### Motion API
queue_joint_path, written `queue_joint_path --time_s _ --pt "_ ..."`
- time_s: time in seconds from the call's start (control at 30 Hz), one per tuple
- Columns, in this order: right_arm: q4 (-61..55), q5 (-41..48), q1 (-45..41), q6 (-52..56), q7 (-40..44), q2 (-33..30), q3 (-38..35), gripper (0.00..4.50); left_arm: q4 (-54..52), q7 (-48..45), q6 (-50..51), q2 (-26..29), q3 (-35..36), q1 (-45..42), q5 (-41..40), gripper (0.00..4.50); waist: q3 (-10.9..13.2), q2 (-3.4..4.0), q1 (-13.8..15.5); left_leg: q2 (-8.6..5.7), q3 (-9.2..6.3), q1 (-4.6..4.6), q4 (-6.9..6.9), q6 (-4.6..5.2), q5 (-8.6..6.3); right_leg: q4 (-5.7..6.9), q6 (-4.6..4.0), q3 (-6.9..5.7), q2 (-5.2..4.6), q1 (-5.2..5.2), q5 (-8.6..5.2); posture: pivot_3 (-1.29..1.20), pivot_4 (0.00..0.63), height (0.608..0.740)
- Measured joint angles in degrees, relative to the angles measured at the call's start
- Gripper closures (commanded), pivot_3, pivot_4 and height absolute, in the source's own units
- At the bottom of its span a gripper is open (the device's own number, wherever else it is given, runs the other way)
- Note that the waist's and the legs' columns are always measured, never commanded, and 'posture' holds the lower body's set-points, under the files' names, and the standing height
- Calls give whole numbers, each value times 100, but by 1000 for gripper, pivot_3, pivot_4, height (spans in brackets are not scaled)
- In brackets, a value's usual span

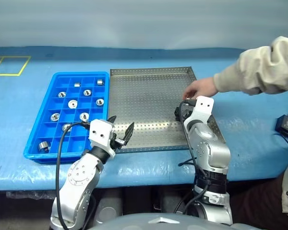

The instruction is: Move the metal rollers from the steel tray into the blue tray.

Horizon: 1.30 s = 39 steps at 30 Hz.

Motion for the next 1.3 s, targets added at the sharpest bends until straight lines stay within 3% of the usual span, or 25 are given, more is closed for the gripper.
queue_joint_path --time_s 0.6,0.9,1.3 --pt "336 66 -1 -27 -115 -2 -85 13 1 105 9 -30 -60 26 4 853 0 0 11 -1 1 3 1 0 0 -1 1 4 -1 4 0 184 150 740" --pt "304 40 -15 -23 20 -148 295 13 1 121 9 -31 -71 52 5 853 0 1 12 0 1 3 1 1 0 -1 1 5 -1 3 0 196 150 740" --pt "576 99 -639 -359 417 -208 596 13 1 180 6 -21 -88 96 8 853 0 1 8 0 5 6 1 1 0 -1 1 8 1 2 0 199 150 740"
